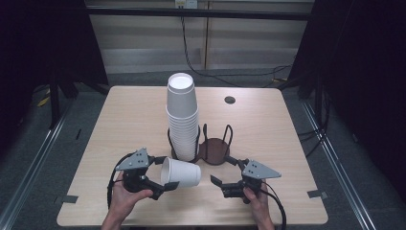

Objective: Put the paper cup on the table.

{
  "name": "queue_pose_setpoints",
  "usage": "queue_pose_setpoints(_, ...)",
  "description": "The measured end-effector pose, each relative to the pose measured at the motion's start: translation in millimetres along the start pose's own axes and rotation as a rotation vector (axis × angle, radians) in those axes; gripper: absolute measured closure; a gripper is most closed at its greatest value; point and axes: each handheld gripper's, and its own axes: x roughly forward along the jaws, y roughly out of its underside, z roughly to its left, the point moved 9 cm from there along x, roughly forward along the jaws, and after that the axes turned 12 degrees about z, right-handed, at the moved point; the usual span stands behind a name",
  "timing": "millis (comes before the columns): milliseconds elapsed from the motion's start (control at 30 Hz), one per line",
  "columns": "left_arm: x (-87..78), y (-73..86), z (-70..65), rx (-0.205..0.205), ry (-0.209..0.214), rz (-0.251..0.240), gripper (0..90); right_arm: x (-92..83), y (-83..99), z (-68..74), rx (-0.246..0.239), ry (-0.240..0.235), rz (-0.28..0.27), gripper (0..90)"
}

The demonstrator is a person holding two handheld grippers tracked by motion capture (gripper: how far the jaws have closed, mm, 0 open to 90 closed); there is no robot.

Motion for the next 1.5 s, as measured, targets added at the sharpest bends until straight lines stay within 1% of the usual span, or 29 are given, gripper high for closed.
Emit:
queue_pose_setpoints(33,-1.5,0.7,1.5,-0.002,-0.004,0.003,9.5,-0.4,0.7,-1.8,0.0,0.018,-0.014,13.1)
queue_pose_setpoints(67,-2.6,1.6,3.3,-0.002,-0.012,0.01,9.5,-0.9,1.7,-4.7,-0.008,0.049,-0.036,13.1)
queue_pose_setpoints(133,-5.0,3.6,6.6,-0.004,-0.022,0.021,9.5,-1.6,4.0,-7.7,-0.007,0.082,-0.054,13.0)
queue_pose_setpoints(267,-9.6,7.5,12.6,-0.016,-0.045,0.038,9.4,-2.1,6.8,-11.8,-0.005,0.123,-0.079,13.1)
queue_pose_setpoints(333,-12.2,9.1,15.8,-0.025,-0.056,0.048,9.4,-1.7,8.8,-12.7,-0.002,0.13,-0.088,13.2)
queue_pose_setpoints(400,-13.7,10.4,19.4,-0.032,-0.082,0.066,9.3,-1.2,9.6,-12.1,0.002,0.134,-0.094,13.2)
queue_pose_setpoints(433,-14.5,10.5,20.4,-0.042,-0.086,0.069,9.3,-0.6,9.9,-11.3,0.001,0.133,-0.099,13.2)
queue_pose_setpoints(500,-17.6,10.6,22.2,-0.042,-0.09,0.073,9.2,-0.5,9.6,-10.6,-0.004,0.141,-0.11,13.4)
queue_pose_setpoints(567,-20.8,11.0,23.9,-0.04,-0.097,0.081,9.2,-1.1,9.8,-9.3,-0.015,0.139,-0.113,13.5)
queue_pose_setpoints(633,-24.2,11.9,27.4,-0.048,-0.109,0.09,9.2,-2.2,10.3,-8.4,-0.021,0.137,-0.114,13.4)
queue_pose_setpoints(667,-26.5,12.4,29.6,-0.055,-0.117,0.09,9.2,-3.2,9.9,-8.0,-0.025,0.132,-0.127,13.3)
queue_pose_setpoints(733,-31.0,13.6,33.5,-0.068,-0.121,0.096,9.1,-6.4,9.4,-8.4,-0.018,0.128,-0.156,13.1)
queue_pose_setpoints(767,-33.1,13.7,35.6,-0.077,-0.131,0.095,9.0,-8.0,9.0,-7.8,-0.025,0.124,-0.172,12.9)
queue_pose_setpoints(800,-35.3,14.3,37.8,-0.087,-0.138,0.099,8.9,-8.3,9.3,-6.9,-0.035,0.127,-0.172,13.0)
queue_pose_setpoints(833,-37.0,14.6,40.6,-0.089,-0.143,0.101,8.9,-8.4,9.1,-7.2,-0.035,0.131,-0.175,13.0)
queue_pose_setpoints(867,-39.5,15.8,44.4,-0.093,-0.152,0.115,8.9,-8.4,9.1,-7.1,-0.035,0.13,-0.175,13.0)
queue_pose_setpoints(967,-44.9,17.4,52.9,-0.112,-0.169,0.136,8.7,-8.4,9.3,-7.3,-0.032,0.129,-0.172,13.1)
queue_pose_setpoints(1000,-46.8,17.8,55.8,-0.106,-0.178,0.143,8.6,-8.4,9.3,-7.4,-0.032,0.129,-0.172,13.1)
queue_pose_setpoints(1033,-49.7,18.0,59.9,-0.114,-0.197,0.149,8.6,-8.4,9.3,-7.4,-0.032,0.129,-0.172,13.1)
queue_pose_setpoints(1100,-54.3,17.6,66.2,-0.117,-0.216,0.158,8.6,-8.3,9.3,-7.3,-0.032,0.128,-0.172,13.2)
queue_pose_setpoints(1133,-56.4,17.4,69.0,-0.114,-0.225,0.161,8.5,-8.3,9.3,-7.4,-0.033,0.128,-0.172,13.2)
queue_pose_setpoints(1167,-57.9,17.1,70.8,-0.125,-0.226,0.161,8.6,-8.3,9.3,-7.3,-0.032,0.128,-0.172,13.1)
queue_pose_setpoints(1367,-63.1,14.3,82.7,-0.127,-0.265,0.205,8.6,-8.4,9.3,-7.3,-0.033,0.128,-0.173,13.2)
queue_pose_setpoints(1500,-62.8,11.1,89.2,-0.119,-0.283,0.253,8.6,-8.4,9.3,-7.3,-0.033,0.128,-0.173,13.2)
